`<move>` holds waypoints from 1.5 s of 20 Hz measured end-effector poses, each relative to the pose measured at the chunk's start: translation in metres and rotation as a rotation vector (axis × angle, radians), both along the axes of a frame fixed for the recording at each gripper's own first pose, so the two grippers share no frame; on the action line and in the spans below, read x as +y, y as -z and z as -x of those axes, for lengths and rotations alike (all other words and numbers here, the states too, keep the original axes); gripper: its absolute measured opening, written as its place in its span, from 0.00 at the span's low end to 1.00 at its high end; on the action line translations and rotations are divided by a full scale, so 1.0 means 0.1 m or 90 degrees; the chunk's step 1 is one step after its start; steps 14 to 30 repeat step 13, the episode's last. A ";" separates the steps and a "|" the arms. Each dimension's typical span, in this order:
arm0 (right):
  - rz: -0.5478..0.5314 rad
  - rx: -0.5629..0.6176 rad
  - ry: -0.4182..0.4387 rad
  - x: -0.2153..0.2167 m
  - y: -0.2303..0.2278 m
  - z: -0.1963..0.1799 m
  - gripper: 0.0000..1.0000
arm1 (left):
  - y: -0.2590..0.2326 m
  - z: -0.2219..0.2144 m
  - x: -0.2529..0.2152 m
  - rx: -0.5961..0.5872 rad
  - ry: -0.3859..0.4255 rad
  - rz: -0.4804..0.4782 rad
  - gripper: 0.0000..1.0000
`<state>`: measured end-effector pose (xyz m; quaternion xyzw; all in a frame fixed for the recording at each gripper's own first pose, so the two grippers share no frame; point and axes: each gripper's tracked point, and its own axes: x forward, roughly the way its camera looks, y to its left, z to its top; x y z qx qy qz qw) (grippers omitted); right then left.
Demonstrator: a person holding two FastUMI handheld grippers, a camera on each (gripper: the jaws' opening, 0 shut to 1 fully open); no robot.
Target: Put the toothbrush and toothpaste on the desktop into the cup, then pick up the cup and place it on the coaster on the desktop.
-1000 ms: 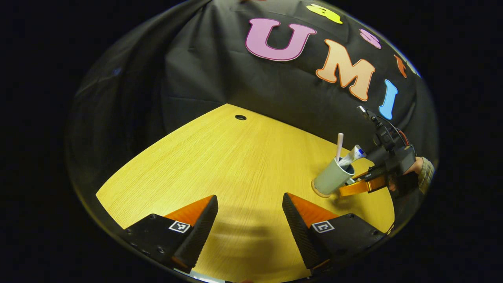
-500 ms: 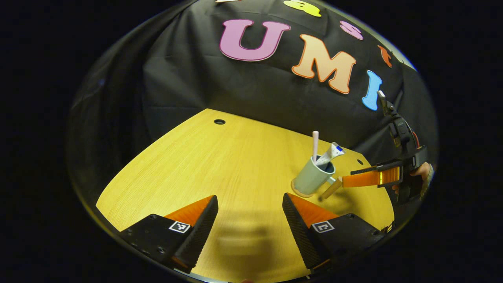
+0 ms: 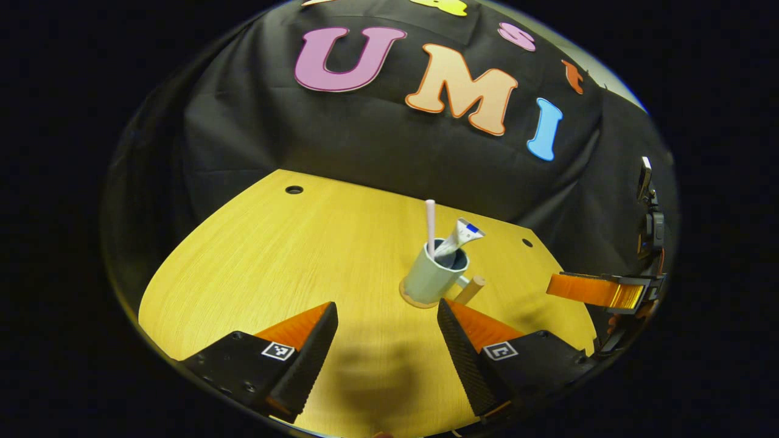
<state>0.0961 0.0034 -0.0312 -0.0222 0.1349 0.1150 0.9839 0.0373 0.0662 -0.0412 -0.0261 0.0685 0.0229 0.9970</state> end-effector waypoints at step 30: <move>-0.066 -0.026 0.096 -0.64 -0.03 0.29 0.99 | 0.19 -0.21 -0.51 0.057 0.076 0.003 0.96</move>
